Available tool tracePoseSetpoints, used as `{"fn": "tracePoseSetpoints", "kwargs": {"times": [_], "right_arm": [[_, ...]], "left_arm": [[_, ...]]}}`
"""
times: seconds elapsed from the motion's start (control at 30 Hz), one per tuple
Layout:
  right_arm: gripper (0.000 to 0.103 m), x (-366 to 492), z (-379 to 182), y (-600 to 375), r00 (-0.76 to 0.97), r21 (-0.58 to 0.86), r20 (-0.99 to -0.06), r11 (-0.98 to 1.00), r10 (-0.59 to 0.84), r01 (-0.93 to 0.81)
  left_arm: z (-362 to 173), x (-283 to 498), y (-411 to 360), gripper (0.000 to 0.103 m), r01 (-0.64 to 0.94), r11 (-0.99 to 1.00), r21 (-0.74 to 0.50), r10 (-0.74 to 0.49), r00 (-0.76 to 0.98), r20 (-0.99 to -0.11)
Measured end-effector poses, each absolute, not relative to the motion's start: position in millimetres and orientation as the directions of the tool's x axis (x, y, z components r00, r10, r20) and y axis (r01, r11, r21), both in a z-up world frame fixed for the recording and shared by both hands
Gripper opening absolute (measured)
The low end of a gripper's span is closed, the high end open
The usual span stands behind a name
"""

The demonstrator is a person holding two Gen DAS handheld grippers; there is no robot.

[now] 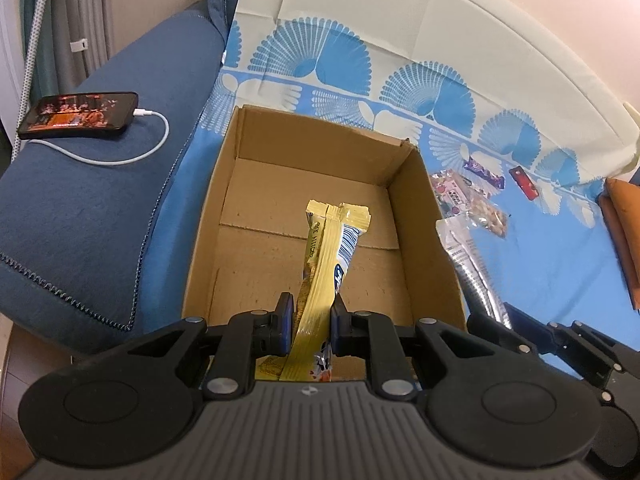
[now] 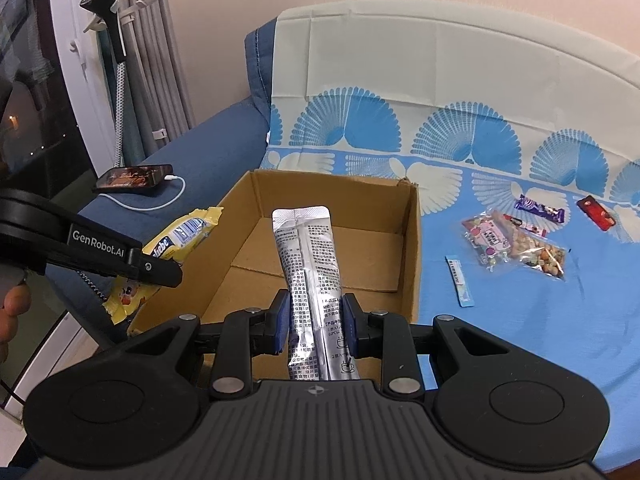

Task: Organize snacks
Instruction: 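Carry the yellow bar and silver stick pack over the box with both tools, then open both tools to drop the yellow bar and silver pack into the box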

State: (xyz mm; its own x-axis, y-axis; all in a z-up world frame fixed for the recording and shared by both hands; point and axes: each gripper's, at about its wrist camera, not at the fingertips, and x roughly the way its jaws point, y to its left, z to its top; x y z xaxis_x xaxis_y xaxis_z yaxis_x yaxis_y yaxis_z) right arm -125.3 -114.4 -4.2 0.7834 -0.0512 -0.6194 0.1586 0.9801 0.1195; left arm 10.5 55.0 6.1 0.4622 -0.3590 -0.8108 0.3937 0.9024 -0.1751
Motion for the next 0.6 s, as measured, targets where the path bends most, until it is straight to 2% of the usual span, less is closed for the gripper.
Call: {"fn": "tracePoseSetpoints", "kwargs": {"times": [0.6], "right_arm": [[0.03, -52, -35, -136, 0.724, 0.154, -0.69, 0.975, -0.01, 0.161]], "left_arm": [[-30, 71, 23, 0.02, 0.375, 0.912, -0.168, -0.324, 0.406, -0.854]]}}
